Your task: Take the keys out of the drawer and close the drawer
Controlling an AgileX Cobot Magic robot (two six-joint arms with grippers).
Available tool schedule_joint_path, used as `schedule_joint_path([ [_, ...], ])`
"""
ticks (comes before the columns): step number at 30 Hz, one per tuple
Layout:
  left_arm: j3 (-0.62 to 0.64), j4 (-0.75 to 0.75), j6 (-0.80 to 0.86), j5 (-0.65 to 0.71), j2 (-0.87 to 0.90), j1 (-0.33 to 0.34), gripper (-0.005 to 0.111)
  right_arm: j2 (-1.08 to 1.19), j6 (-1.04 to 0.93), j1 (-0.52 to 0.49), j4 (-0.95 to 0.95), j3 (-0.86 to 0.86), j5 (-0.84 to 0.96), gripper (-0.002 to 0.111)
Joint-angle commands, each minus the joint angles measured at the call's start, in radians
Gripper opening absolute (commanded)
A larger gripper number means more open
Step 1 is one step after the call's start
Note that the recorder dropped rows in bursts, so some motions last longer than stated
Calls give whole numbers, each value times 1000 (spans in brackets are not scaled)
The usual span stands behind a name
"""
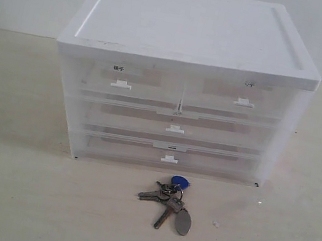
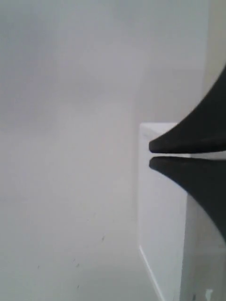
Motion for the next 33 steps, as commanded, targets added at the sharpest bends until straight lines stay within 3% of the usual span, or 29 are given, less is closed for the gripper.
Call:
schedule_joint_path([
  [1,3,0,7,1,-2,3,4,-5,71,-103,-7,123,-30,0],
  [8,3,0,7,1,-2,3,4,-5,78,-145,-27,262,-107,0],
  [17,3,0,7,1,-2,3,4,-5,49,-145,-152,262,-36,0],
  [26,3,0,7,1,-2,3,4,-5,38,-149,-162,262,118,0],
  [33,3,0,7,1,-2,3,4,-5,28,-217,-162,262,211,0],
])
